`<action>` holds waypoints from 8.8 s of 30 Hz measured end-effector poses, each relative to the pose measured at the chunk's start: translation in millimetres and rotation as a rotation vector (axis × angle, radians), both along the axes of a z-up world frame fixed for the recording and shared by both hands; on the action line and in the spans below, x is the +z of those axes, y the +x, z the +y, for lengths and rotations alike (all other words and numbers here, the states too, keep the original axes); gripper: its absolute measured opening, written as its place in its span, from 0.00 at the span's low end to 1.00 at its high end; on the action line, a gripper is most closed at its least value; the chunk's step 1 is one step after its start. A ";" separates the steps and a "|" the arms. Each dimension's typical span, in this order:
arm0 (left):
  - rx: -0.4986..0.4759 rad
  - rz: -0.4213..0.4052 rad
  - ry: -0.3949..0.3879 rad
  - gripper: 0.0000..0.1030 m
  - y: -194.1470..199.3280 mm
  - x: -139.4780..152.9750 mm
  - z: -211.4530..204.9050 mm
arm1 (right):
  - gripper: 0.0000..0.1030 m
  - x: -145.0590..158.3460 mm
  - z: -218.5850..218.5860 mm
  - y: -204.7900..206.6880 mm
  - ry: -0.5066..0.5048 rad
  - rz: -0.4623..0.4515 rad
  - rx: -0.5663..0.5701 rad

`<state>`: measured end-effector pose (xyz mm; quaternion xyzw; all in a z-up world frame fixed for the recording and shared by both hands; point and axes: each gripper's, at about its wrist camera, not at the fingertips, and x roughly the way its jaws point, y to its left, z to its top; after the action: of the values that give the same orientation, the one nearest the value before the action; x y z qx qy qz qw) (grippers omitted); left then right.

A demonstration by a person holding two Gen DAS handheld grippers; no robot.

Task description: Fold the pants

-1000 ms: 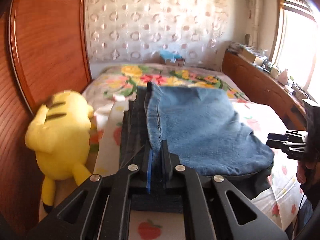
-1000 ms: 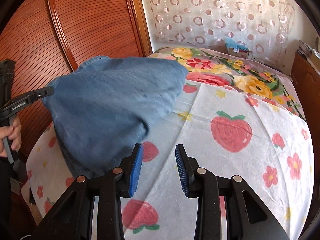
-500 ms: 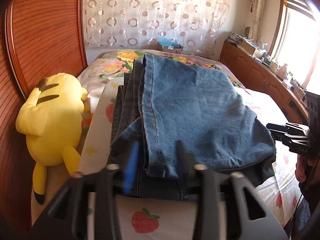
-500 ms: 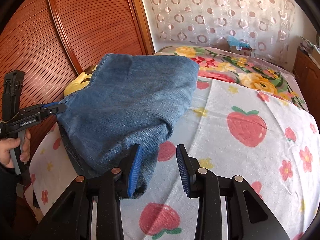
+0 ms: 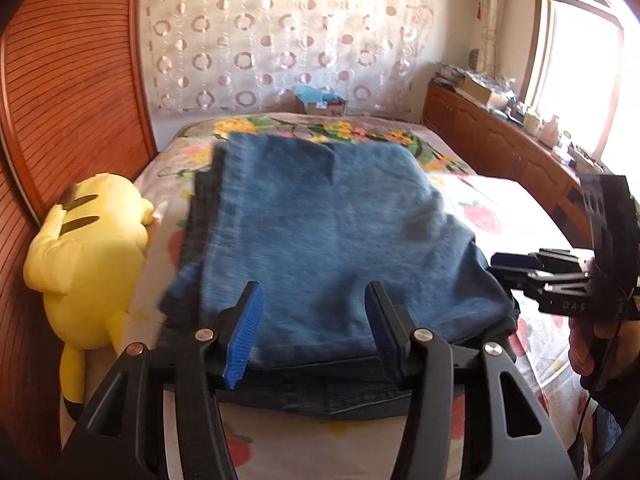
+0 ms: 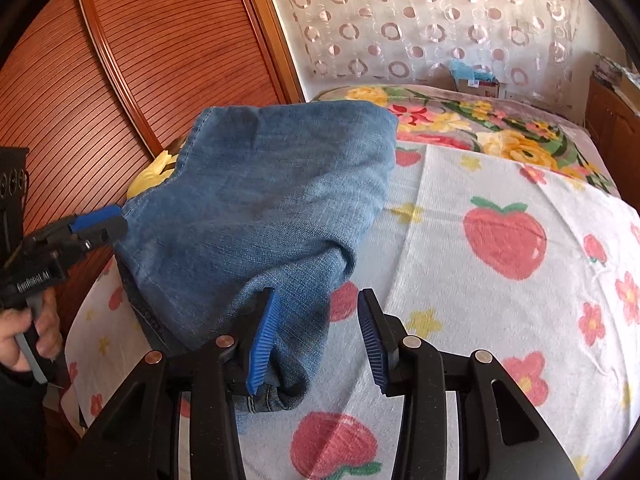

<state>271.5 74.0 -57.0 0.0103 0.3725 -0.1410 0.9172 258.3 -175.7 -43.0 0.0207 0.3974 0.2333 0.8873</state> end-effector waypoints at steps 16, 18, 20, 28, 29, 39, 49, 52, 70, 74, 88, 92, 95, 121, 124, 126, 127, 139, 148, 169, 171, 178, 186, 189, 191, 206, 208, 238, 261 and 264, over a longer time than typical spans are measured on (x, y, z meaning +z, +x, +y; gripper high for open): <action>-0.011 0.046 0.070 0.52 6.1 -43.8 -20.3 | 0.42 -3.0 0.9 2.3 0.089 -0.004 -0.017; -0.008 0.043 0.066 0.52 5.6 -45.8 -19.7 | 0.42 -5.3 3.5 2.7 0.081 0.006 -0.015; -0.008 0.044 0.061 0.52 6.4 -46.5 -18.8 | 0.43 -12.1 8.6 5.9 0.051 0.037 -0.018; -0.011 0.061 0.023 0.52 11.3 -46.9 -12.6 | 0.42 -20.5 12.8 17.0 0.046 0.102 -0.044; -0.011 0.063 0.021 0.52 11.8 -46.9 -12.1 | 0.28 -20.6 14.3 18.0 0.045 0.105 -0.037; 0.004 0.026 -0.013 0.52 6.9 -16.4 14.4 | 0.05 29.0 41.5 6.3 -0.018 -0.052 0.012; 0.089 -0.065 -0.012 0.52 -22.5 35.6 91.0 | 0.04 92.4 109.4 18.6 0.017 -0.154 0.106; 0.126 -0.073 -0.004 0.52 -30.1 40.5 115.0 | 0.04 95.1 146.4 21.9 0.022 -0.159 0.169; 0.255 -0.053 -0.035 0.52 -42.0 26.6 175.8 | 0.24 32.9 232.9 59.2 0.008 -0.047 0.338; 0.241 -0.061 -0.045 0.52 -34.1 29.9 166.4 | 0.34 56.9 213.1 53.3 0.023 -0.115 0.320; 0.097 -0.016 -0.074 0.52 12.7 21.5 97.5 | 0.36 45.0 181.7 114.6 -0.095 -0.160 0.185; 0.108 0.023 -0.033 0.52 25.6 3.3 94.5 | 0.36 34.5 193.3 146.8 -0.090 -0.133 0.190; 0.122 0.064 -0.035 0.52 32.6 -13.8 100.7 | 0.39 29.2 197.9 168.6 -0.097 -0.121 0.191; 0.166 0.120 -0.030 0.52 40.6 -42.4 110.5 | 0.24 -27.1 175.4 253.0 0.107 0.070 0.256; 0.169 0.115 -0.004 0.52 38.2 -36.6 107.1 | 0.21 -15.8 174.7 234.0 0.055 0.010 0.264; 0.167 0.107 -0.002 0.52 35.5 -30.6 104.7 | 0.20 -5.0 166.8 223.2 0.060 -0.013 0.259; 0.163 0.100 -0.006 0.52 33.8 -27.4 103.5 | 0.20 2.8 160.6 216.5 0.071 -0.031 0.262; 0.092 0.169 -0.103 0.52 39.2 -39.0 89.6 | 0.21 -24.5 124.2 207.2 -0.036 0.016 0.236; 0.114 0.184 -0.173 0.63 38.3 -44.9 95.5 | 0.23 -41.7 118.2 208.5 -0.018 0.014 0.230; 0.077 0.198 -0.254 0.31 30.9 -43.0 88.1 | 0.23 -37.9 117.3 210.0 0.029 0.019 0.208; 0.073 0.189 -0.244 0.29 30.0 -42.0 87.4 | 0.22 -35.9 119.3 208.8 0.019 0.015 0.212; 0.073 0.156 -0.217 0.18 21.4 -36.6 86.3 | 0.19 -17.7 128.0 195.4 -0.008 -0.053 0.218; 0.095 0.138 -0.253 0.15 8.7 -36.4 100.8 | 0.19 12.1 159.6 176.1 -0.058 -0.149 0.300; 0.111 0.130 -0.279 0.15 2.4 -35.5 109.4 | 0.19 21.8 176.9 169.5 -0.065 -0.171 0.337; 0.126 0.124 -0.293 0.15 -1.8 -35.0 116.5 | 0.18 26.3 187.7 166.7 -0.073 -0.182 0.361; 0.253 0.073 -0.292 0.15 3.9 -11.6 181.8 | 0.18 35.9 235.1 193.2 0.015 -0.215 0.457; 0.250 0.076 -0.270 0.15 16.1 -11.0 181.6 | 0.18 26.3 229.9 207.9 0.025 -0.196 0.424; 0.192 -0.020 -0.116 0.18 19.8 29.5 135.9 | 0.26 12.6 180.5 232.8 0.064 -0.166 0.317; 0.251 0.080 -0.043 0.19 30.2 -24.7 152.2 | 0.25 -10.5 221.6 271.9 -0.049 -0.116 0.297; 0.254 0.052 -0.020 0.20 24.9 -11.8 147.4 | 0.25 -4.8 210.1 249.5 -0.032 -0.127 0.291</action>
<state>296.4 221.4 -68.9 -0.0499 0.3930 -0.0278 0.9178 507.8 34.4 -47.8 -0.0661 0.3429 0.3537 0.8677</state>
